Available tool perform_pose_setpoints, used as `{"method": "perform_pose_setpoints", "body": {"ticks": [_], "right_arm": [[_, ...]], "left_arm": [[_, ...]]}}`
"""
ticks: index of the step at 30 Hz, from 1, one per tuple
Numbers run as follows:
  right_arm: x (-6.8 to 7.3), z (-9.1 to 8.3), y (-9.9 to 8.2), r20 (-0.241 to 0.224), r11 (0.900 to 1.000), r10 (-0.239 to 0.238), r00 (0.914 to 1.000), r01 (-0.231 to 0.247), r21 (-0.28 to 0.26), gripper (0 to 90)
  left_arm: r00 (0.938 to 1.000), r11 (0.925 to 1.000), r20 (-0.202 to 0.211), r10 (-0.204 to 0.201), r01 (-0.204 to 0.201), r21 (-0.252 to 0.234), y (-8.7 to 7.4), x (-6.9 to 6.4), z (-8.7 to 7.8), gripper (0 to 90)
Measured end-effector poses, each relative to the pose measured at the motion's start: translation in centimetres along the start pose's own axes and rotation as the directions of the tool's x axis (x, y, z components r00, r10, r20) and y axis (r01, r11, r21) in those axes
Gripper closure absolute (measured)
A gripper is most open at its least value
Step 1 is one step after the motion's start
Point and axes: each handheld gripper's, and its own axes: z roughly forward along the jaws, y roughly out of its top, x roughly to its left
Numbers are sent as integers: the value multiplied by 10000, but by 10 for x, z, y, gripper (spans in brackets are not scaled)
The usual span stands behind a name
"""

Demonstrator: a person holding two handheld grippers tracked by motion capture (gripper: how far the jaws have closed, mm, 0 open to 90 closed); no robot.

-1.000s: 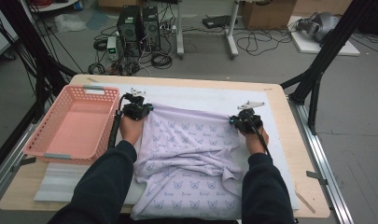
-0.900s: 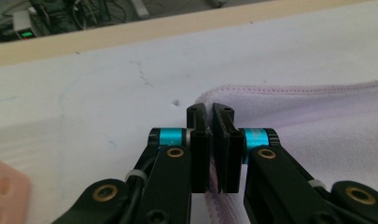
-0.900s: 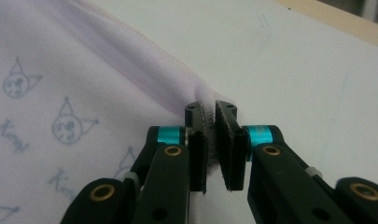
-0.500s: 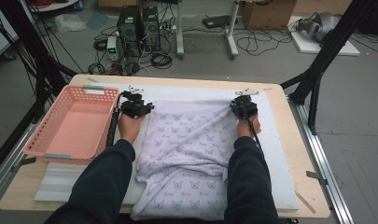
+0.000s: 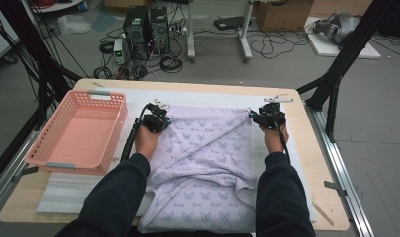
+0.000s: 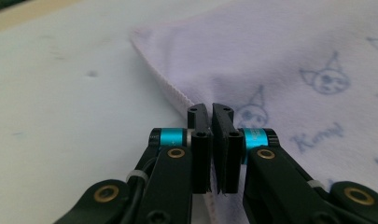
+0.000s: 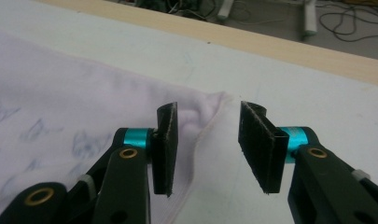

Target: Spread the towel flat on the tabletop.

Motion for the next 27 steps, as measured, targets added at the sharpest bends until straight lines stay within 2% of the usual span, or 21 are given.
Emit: {"method": "perform_pose_setpoints", "body": {"ticks": [1, 2, 3, 4, 5, 6, 9, 11, 13, 14, 15, 17, 19, 20, 21, 23, 24, 25, 26, 27], "right_arm": [[2, -2, -1, -136, 10000, -55, 9999, 55, 22, 566], [5, -4, -3, -382, 9999, -69, 9992, 72, 81, 566], [8, -6, -5, -567, 9997, -179, 9982, 187, 148, 563], [12, -7, -9, -950, 9991, -272, 9951, 302, 298, 552], [15, -6, -11, -1273, 9987, -236, 9916, 292, 429, 551], [21, -4, -15, -1552, 9965, -370, 9872, 482, 689, 553], [36, 2, -24, -2000, 9908, -597, 9780, 825, 1077, 554], [43, 5, -29, -1760, 9835, -988, 9794, 1230, 1325, 571], [47, 6, -34, -834, 9740, -1411, 9865, 1534, 1668, 609], [45, 7, -37, -947, 9793, -1095, 9895, 1237, 1600, 660], [42, 8, -38, -1209, 9840, -660, 9905, 847, 1567, 694], [39, 8, -37, -1515, 9842, -619, 9865, 856, 1551, 866], [41, 9, -35, -1204, 9752, -1368, 9833, 1551, 1582, 882], [41, 11, -33, -521, 9673, -1930, 9798, 1989, 1574, 883], [39, 13, -33, -31, 9680, -2038, 9790, 2020, 1487, 883], [30, 14, -33, 820, 9833, -1523, 9849, 1426, 1128, 882], [25, 14, -34, 975, 9897, -1161, 9884, 1069, 949, 879], [22, 15, -35, 816, 9943, -646, 9946, 572, 898, 865], [20, 15, -35, 729, 9949, -545, 9958, 480, 888, 851], [21, 14, -35, 740, 9945, -586, 9955, 518, 910, 828]], "left_arm": [[9982, 9985, -246, -544, 542, -96, 0, 10, 0, 862], [9939, 9942, -291, -1060, 1054, -229, -1, 19, -1, 860], [9888, 9881, -62, -1490, 1487, -381, -2, 27, -3, 852], [9874, 9865, 22, -1579, 1579, -440, -3, 29, -4, 820], [9876, 9863, 147, -1566, 1571, -497, -3, 31, -5, 755], [9865, 9854, 273, -1614, 1626, -501, -3, 31, -7, 660], [9833, 9819, 677, -1691, 1740, -746, -4, 33, -13, 560], [9775, 9781, 1108, -1793, 1892, -863, -6, 34, -18, 549], [9733, 9778, 1426, -1797, 1926, -822, -9, 34, -22, 547], [9708, 9776, 1592, -1796, 1943, -814, -11, 34, -24, 547], [9655, 9783, 1837, -1846, 1985, -600, -12, 34, -25, 547], [9613, 9796, 2140, -1735, 1908, -630, -12, 31, -29, 532], [9590, 9808, 2324, -1621, 1825, -689, -12, 28, -32, 537], [9576, 9825, 2393, -1604, 1782, -545, -13, 25, -34, 550], [9570, 9853, 2472, -1520, 1664, -384, -14, 22, -35, 560], [9520, 9860, 2670, -1497, 1637, -308, -19, 15, -38, 563], [9495, 9878, 2789, -1438, 1547, -172, -21, 13, -39, 559], [9478, 9895, 2877, -1378, 1446, -23, -23, 10, -41, 545], [9422, 9891, 3050, -1387, 1470, -42, -27, 7, -42, 521], [9332, 9878, 3270, -1493, 1557, 68, -31, 5, -43, 510]]}}
